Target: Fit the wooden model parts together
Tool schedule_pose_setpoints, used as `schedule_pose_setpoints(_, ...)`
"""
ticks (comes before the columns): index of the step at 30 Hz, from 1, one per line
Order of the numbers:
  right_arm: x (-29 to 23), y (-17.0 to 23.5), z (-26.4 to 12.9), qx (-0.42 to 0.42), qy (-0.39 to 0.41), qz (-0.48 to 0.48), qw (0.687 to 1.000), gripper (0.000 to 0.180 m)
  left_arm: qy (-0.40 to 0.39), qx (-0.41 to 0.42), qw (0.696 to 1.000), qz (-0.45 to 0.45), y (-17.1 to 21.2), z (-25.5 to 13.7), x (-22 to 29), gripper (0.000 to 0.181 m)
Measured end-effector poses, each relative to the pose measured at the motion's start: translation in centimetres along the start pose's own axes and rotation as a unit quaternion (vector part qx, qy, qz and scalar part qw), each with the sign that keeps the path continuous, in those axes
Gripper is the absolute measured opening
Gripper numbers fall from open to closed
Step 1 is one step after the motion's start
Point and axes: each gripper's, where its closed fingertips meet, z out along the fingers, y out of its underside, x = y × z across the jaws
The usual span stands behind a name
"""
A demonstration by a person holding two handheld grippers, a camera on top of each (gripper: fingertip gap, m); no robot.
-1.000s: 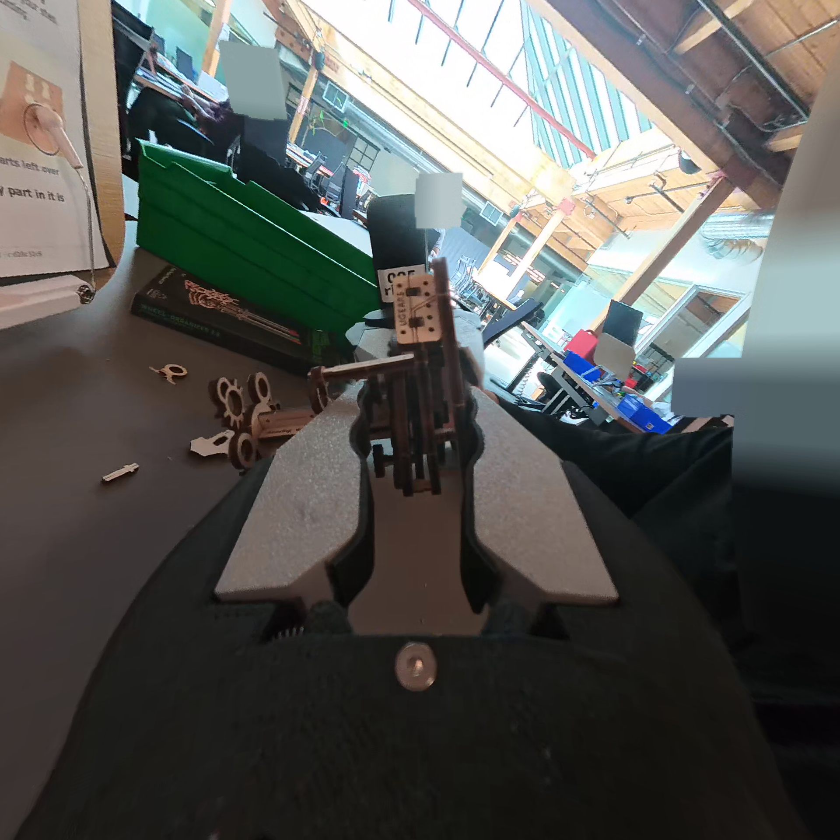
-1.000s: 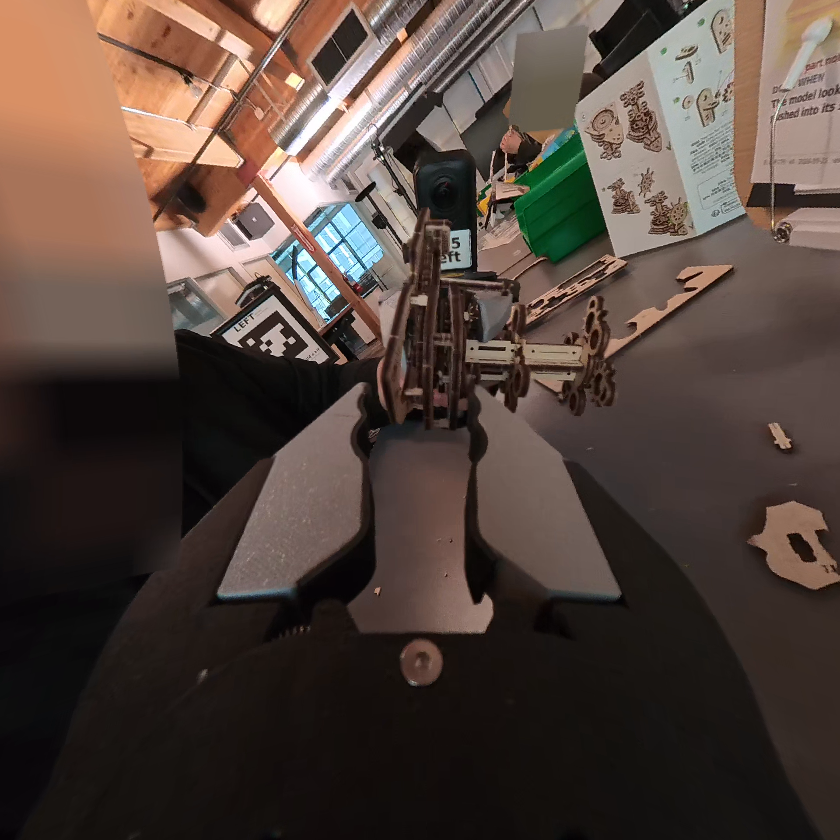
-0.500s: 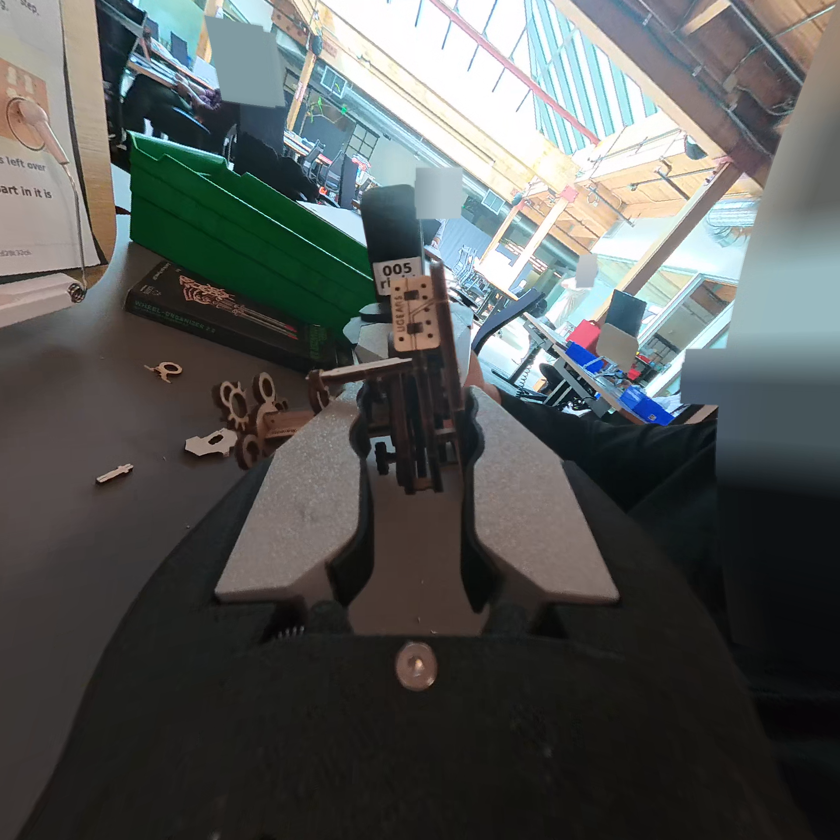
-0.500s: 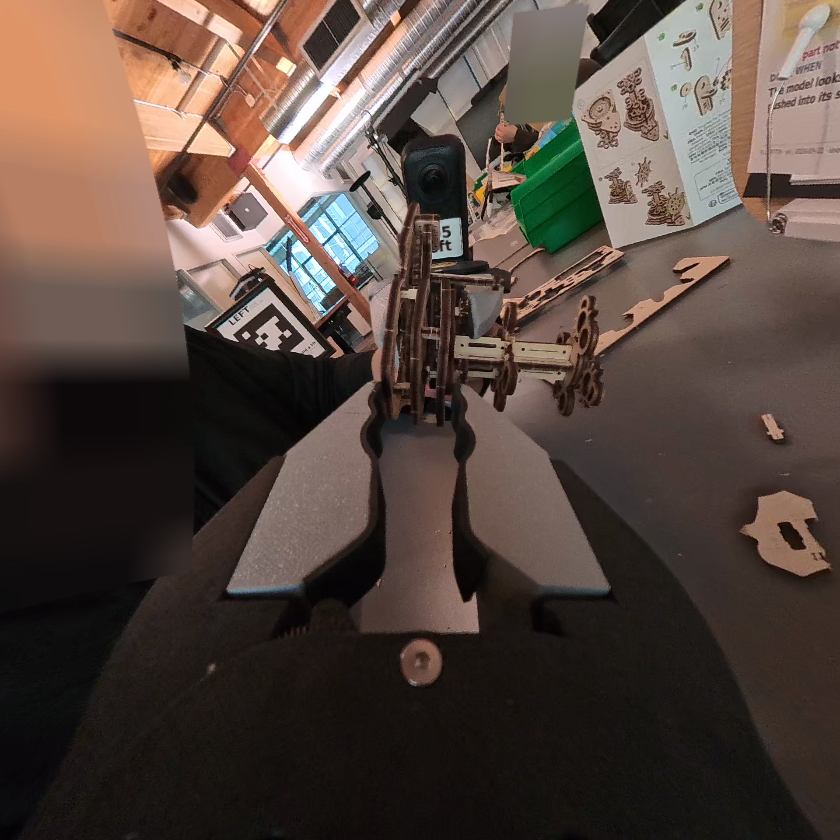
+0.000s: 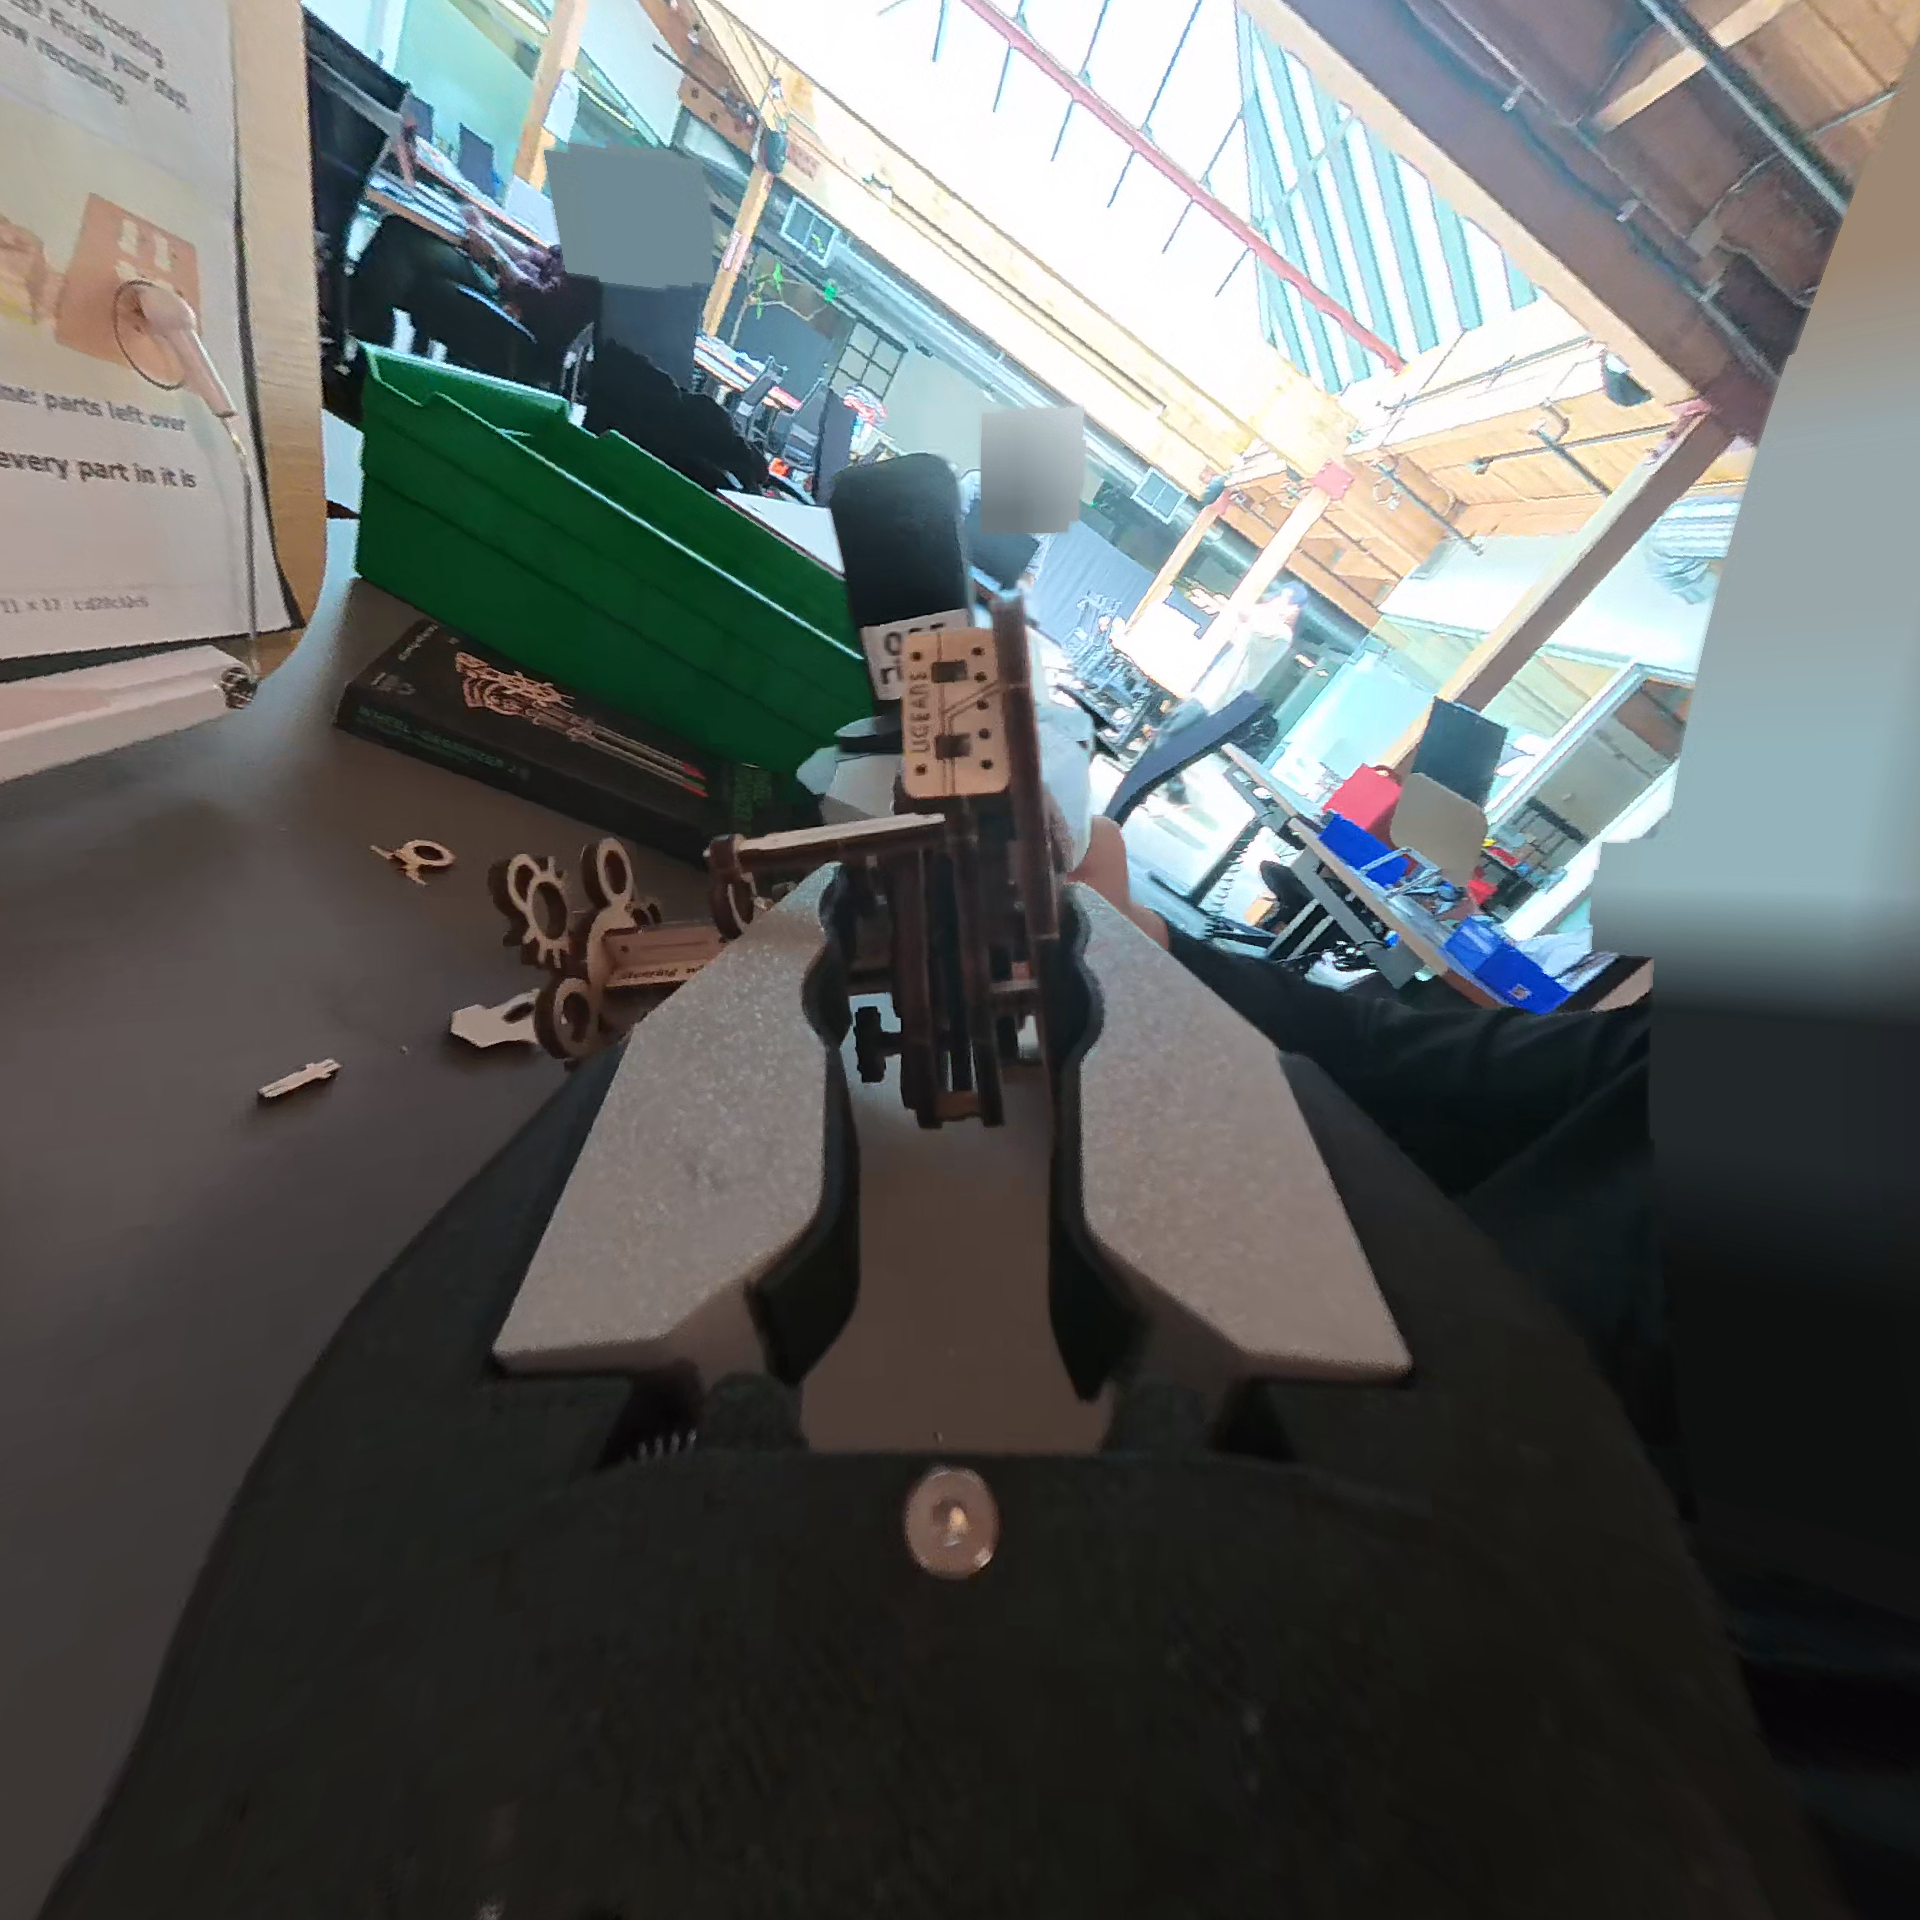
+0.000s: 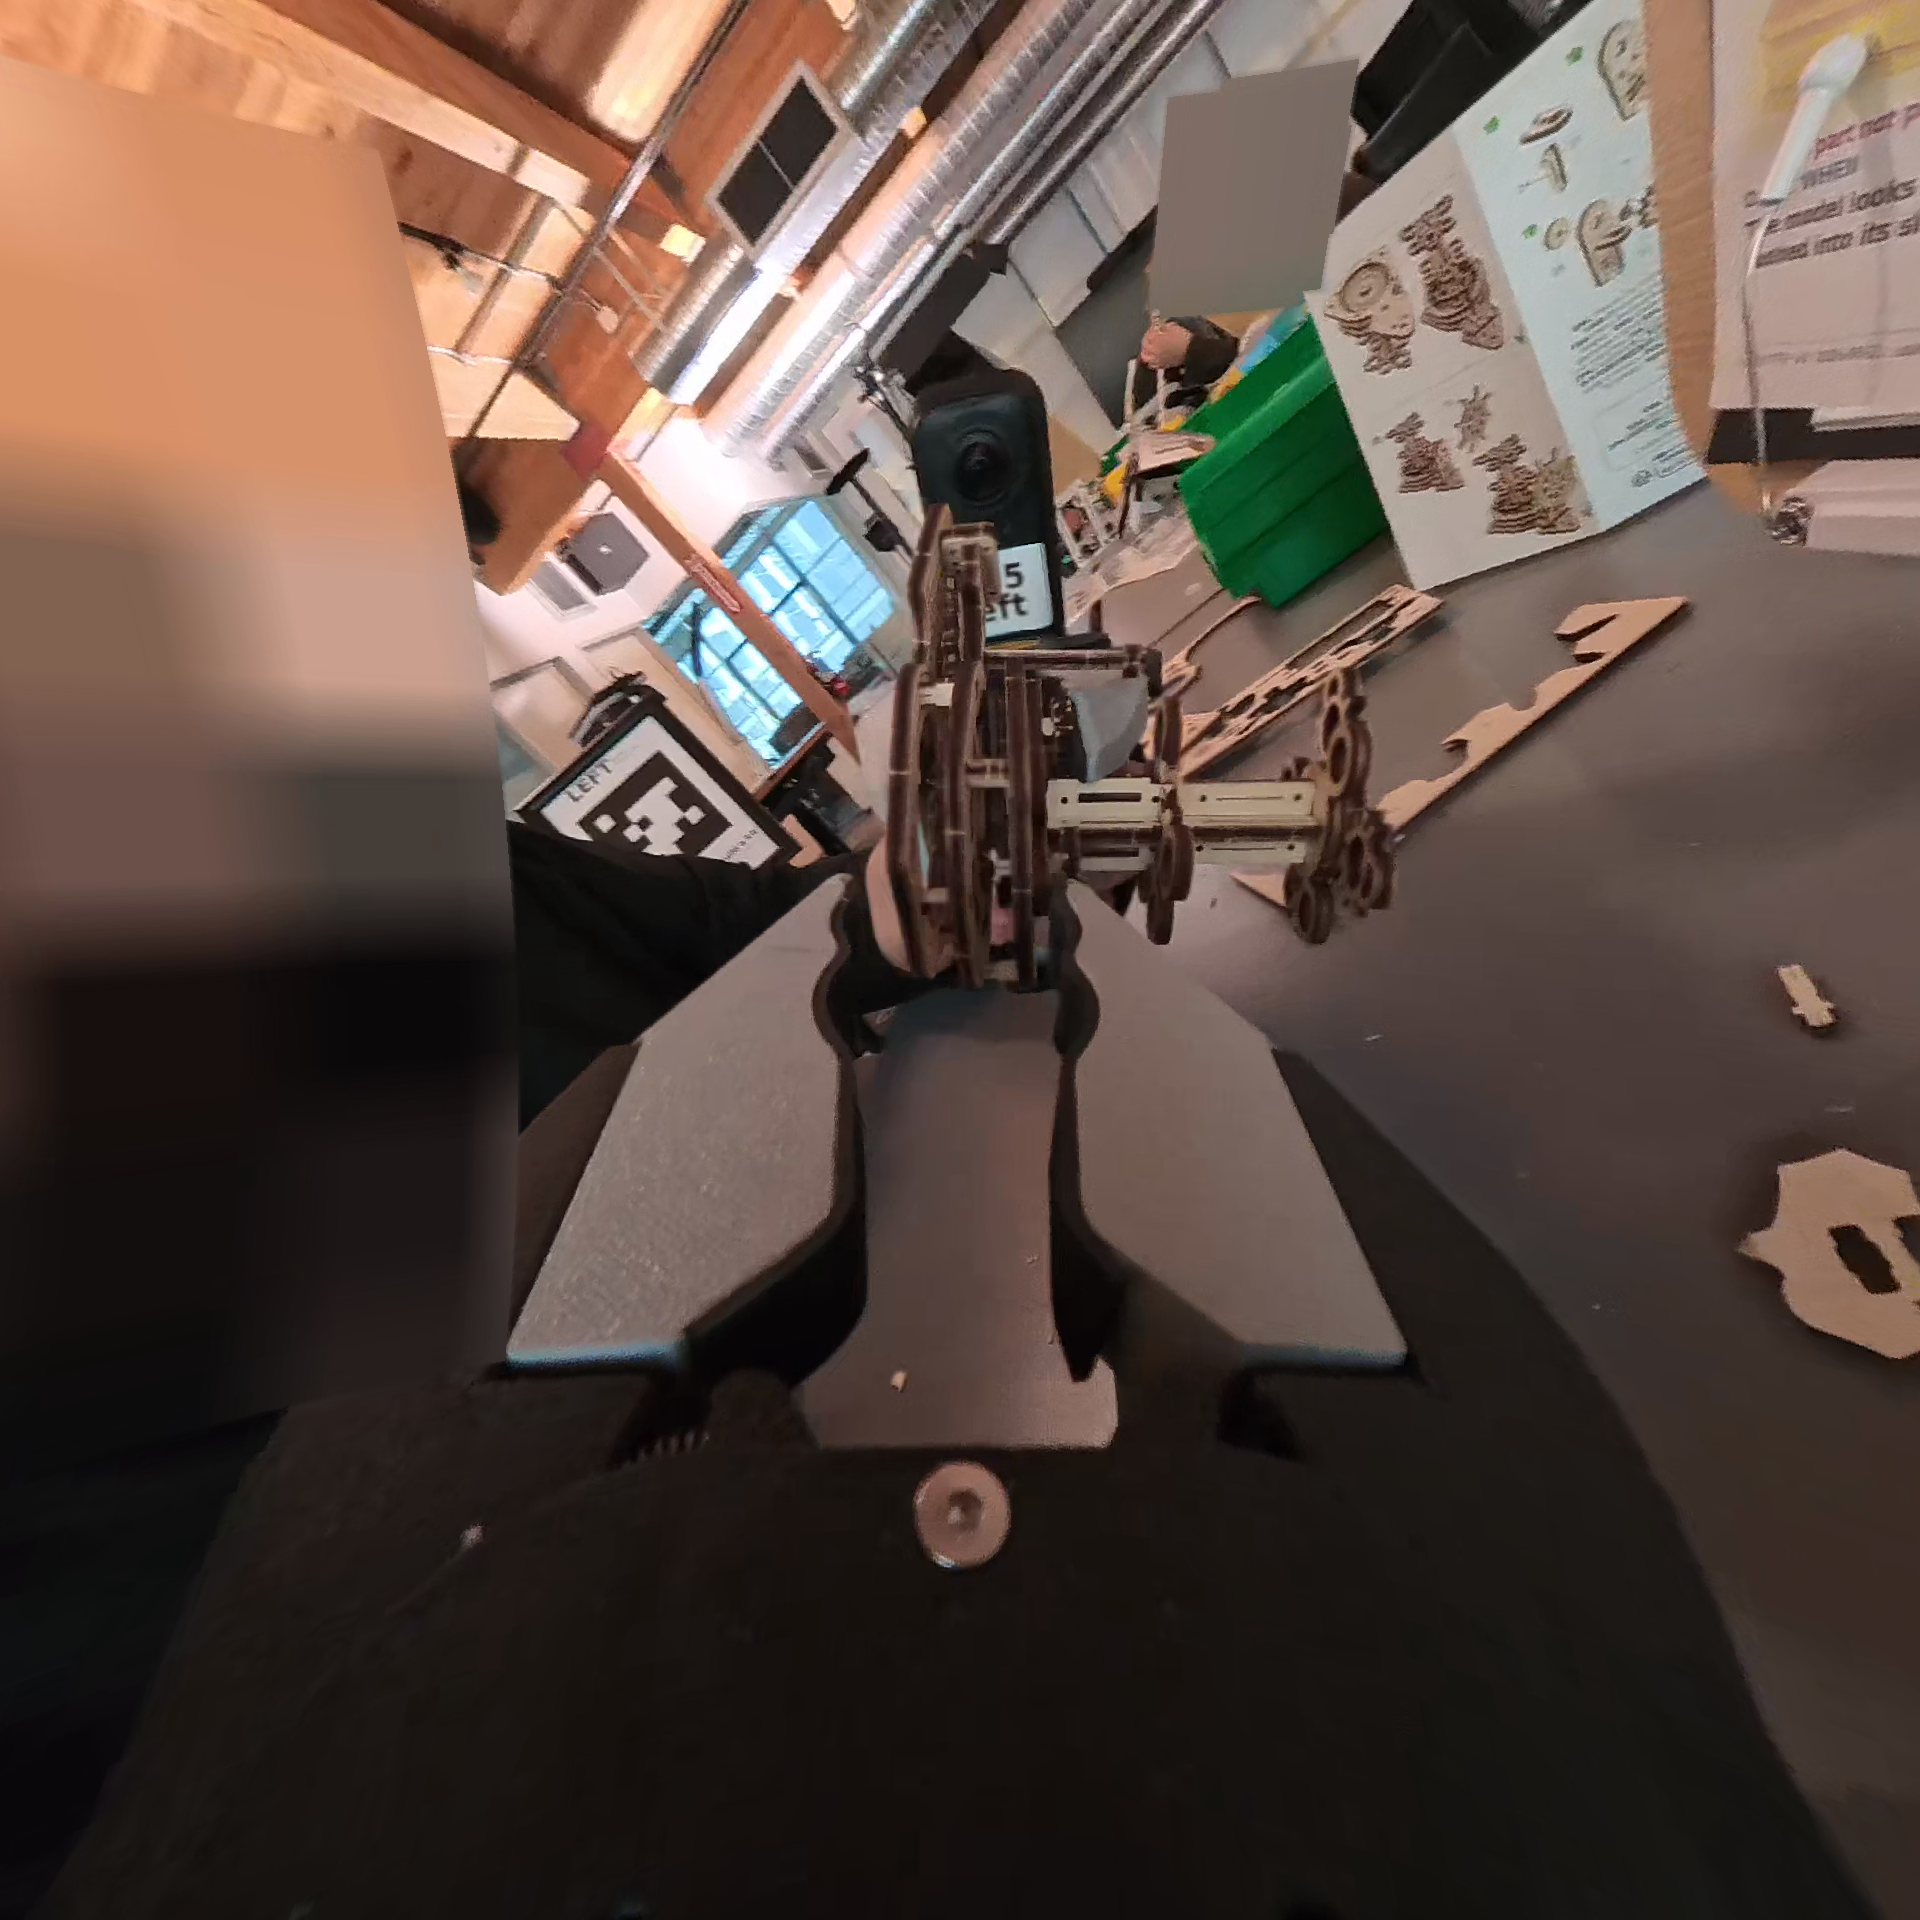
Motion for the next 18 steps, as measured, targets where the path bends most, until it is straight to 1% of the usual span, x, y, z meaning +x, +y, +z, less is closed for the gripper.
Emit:
schedule_pose_setpoints(4,0.4,-0.2,0.4,0.002,0.012,0.007,1.0,0.043,-0.012,-0.002,1.0,-0.012,0.1,-0.3,-0.8,0.036)
schedule_pose_setpoints(6,0.9,-0.5,0.2,0.014,0.026,0.01,1.0,0.043,-0.014,-0.009,1.0,-0.013,0.5,-0.1,-0.9,0.036)
schedule_pose_setpoints(7,1.2,-0.8,0.1,0.024,0.032,0.011,0.999,0.035,-0.012,-0.015,1.0,-0.016,0.7,0.1,-0.8,0.036)
schedule_pose_setpoints(8,1.1,-0.8,0.0,0.024,0.029,0.007,0.999,0.022,-0.012,-0.017,1.0,-0.017,0.9,0.3,-0.8,0.037)
schedule_pose_setpoints(13,1.1,-0.4,-0.1,0.004,0.051,-0.021,0.998,0.022,-0.014,-0.022,0.999,-0.022,1.2,0.6,-0.8,0.036)
schedule_pose_setpoints(16,1.0,-0.3,0.0,-0.015,0.043,-0.028,0.999,0.028,-0.014,-0.041,0.999,-0.018,1.8,0.8,-0.8,0.036)
schedule_pose_setpoints(18,1.1,0.1,0.1,-0.038,0.052,-0.046,0.997,0.024,-0.016,-0.05,0.999,-0.007,2.2,1.0,-0.7,0.036)
